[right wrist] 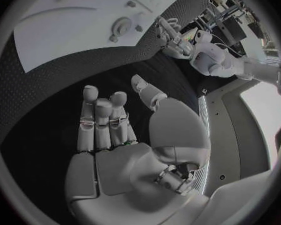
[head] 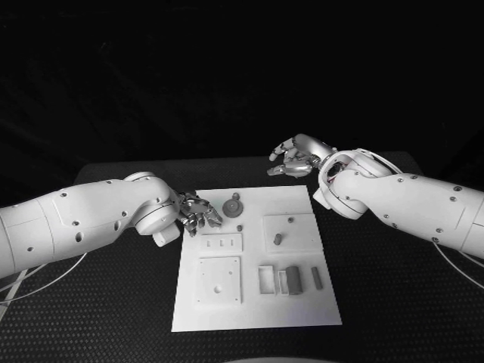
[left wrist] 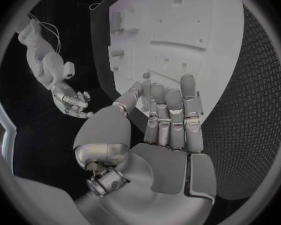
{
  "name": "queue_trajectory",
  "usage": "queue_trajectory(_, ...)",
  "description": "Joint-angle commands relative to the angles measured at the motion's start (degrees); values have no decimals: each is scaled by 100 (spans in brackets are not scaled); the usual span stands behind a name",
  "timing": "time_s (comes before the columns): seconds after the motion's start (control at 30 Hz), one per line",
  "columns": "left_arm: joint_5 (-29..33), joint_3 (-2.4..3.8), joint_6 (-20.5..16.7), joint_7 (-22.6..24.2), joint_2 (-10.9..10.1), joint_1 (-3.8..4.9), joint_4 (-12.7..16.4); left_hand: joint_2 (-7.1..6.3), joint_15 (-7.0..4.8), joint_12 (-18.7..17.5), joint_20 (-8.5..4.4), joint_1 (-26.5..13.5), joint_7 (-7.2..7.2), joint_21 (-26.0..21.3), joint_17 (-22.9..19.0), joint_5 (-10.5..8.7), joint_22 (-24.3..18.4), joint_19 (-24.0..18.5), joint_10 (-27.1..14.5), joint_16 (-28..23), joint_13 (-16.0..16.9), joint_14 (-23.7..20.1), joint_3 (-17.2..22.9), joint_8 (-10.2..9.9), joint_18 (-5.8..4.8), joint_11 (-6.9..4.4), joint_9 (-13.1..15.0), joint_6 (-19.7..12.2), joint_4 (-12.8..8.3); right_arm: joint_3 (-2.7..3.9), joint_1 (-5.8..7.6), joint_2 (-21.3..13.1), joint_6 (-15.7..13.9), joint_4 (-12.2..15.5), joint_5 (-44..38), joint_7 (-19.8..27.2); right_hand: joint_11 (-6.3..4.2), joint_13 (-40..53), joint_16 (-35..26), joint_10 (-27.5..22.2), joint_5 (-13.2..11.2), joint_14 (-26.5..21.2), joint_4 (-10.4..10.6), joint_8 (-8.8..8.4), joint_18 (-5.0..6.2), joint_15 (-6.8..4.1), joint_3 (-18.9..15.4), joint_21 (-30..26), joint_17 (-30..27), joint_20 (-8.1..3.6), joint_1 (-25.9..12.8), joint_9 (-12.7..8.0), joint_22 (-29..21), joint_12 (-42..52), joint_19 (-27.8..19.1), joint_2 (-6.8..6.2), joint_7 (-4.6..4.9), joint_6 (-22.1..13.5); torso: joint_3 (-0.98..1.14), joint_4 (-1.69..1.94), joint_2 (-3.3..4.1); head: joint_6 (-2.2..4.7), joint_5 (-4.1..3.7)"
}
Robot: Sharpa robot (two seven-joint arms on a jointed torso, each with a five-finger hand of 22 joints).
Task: Assemble the parts on the task board
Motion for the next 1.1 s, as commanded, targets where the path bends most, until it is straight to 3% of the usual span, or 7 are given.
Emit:
queue_trajectory(0.03, -474, -4, 296, -180, 66, 2, -42, 221, -75, 34, -73, 269, 25, 21, -9, 17, 9, 87, 66, 23, 5, 38, -19, 59, -80, -38, 158, 83, -13, 7, 28, 26, -42, -58, 319, 149, 36, -7, 4, -7, 36, 12, -23, 10, 46, 35, 2, -22, -7, 21, 48, 0, 25, -4, -18, 2, 158, -169, -5, 9, 7, -29, -12)
queue_trajectory(0.13, -566, -40, 325, -250, 88, 2, -48, 222, -76, 33, -74, 270, 25, 22, -12, 17, 10, 89, 69, 25, 5, 41, -19, 59, -80, -39, 159, 83, -12, 7, 33, 48, -43, -76, 330, 163, 36, -9, 6, -7, 36, 11, -28, 11, 46, 35, 0, -21, -8, 22, 50, 1, 27, -3, -19, 14, 157, -169, -9, 8, 5, -43, -7)
queue_trajectory(0.27, -592, -59, 354, -280, 138, 1, -75, 224, -78, 33, -75, 270, 24, 24, -16, 17, 11, 92, 72, 27, 5, 43, -19, 59, -80, -40, 162, 84, -12, 8, 39, 77, -26, -94, 331, 169, 35, -10, 9, -8, 36, 11, -40, 13, 46, 34, -1, -21, -10, 22, 58, 1, 30, 0, -20, 33, 157, -168, -7, -3, 6, -69, -7)
queue_trajectory(0.57, -605, -96, 423, -302, 289, -25, -182, 225, -81, 30, -77, 275, 24, 24, -24, 17, 14, 92, 72, 30, 5, 43, -18, 56, -81, -40, 165, 80, -14, 8, 45, 115, 6, -105, 339, 170, 35, -14, 16, -9, 36, 9, -67, 15, 46, 34, -9, -20, -14, 24, 70, 1, 36, 6, -21, 68, 157, -167, -24, -2, 7, -122, -11)
queue_trajectory(1.1, -625, -103, 562, -316, 369, -138, -202, 230, -82, 28, -77, 270, 25, 25, -33, 17, 17, 91, 72, 34, 5, 43, -20, 53, -82, -39, 169, 78, -10, 8, 45, 130, 28, -106, 341, 166, 37, -18, 22, -10, 36, 7, -93, 11, 46, 35, -19, -19, -18, 25, 73, -1, 41, 12, -22, 91, 159, -178, -20, 3, 0, -180, -45)
